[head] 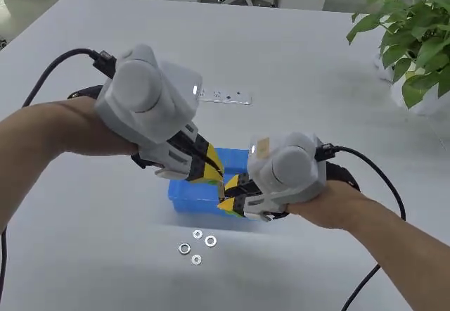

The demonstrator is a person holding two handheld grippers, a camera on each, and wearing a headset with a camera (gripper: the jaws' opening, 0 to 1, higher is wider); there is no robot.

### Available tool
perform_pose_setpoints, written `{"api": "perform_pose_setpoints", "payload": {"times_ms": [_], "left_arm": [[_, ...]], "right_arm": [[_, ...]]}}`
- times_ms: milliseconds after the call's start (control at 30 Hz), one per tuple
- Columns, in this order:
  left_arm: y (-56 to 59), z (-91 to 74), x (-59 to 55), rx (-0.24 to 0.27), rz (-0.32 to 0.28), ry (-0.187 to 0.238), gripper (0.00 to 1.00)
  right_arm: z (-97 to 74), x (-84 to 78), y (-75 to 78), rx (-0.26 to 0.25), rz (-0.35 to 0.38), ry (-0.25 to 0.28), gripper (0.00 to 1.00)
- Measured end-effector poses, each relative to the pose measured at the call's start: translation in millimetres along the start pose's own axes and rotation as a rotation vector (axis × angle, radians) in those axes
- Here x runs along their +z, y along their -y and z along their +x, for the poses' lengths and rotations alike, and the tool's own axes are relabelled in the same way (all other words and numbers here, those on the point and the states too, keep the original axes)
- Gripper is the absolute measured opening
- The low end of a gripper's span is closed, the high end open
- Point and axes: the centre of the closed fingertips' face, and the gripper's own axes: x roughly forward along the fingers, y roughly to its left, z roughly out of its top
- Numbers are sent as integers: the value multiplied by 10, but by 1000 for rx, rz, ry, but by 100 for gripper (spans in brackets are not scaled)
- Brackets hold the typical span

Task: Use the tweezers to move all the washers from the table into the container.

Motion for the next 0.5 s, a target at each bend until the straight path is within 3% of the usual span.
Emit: {"api": "perform_pose_setpoints", "payload": {"times_ms": [500], "left_arm": [[123, 96, -97, -27, -27, -9, 5]], "right_arm": [[114, -83, -170, 27, 9, -2, 12]]}}
